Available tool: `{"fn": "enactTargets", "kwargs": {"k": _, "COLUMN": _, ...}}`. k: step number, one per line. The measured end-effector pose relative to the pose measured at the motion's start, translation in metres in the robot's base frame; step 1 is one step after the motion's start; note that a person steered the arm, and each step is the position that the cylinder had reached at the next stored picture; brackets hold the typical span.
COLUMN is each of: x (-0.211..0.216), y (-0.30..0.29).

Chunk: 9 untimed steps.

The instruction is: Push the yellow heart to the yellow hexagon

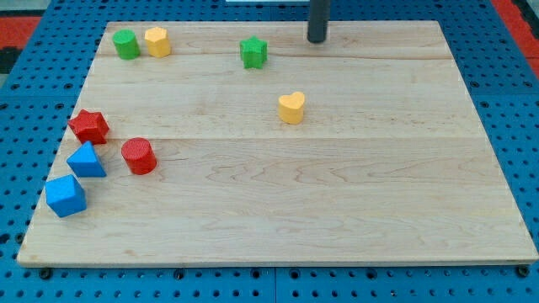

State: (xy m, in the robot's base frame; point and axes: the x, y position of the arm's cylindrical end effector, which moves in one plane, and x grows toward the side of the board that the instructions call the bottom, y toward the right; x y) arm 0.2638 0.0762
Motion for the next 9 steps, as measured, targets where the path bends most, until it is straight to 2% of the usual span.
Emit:
{"fn": "enactTargets", "kwargs": {"k": 1, "x": 0.002, "y": -0.103}}
{"fn": "enactTargets", "kwargs": {"k": 2, "x": -0.047, "y": -0.186}}
{"fn": "enactTargets", "kwargs": {"k": 3, "x": -0.047, "y": -0.127}}
{"fn": "enactTargets", "kwargs": {"k": 4, "x": -0.024, "y": -0.002}}
{"fn": "enactTargets", "kwargs": {"k": 5, "x": 0.09, "y": 0.031}}
{"fn": "enactTargets", "kwargs": {"k": 6, "x": 0.15, "y": 0.03}}
{"fn": "enactTargets", "kwargs": {"k": 7, "x": 0.124, "y": -0.037}}
{"fn": "enactTargets", "kwargs": {"k": 8, "x": 0.056, "y": -0.133}}
{"fn": "enactTargets", "kwargs": {"k": 9, "x": 0.061, "y": -0.099}}
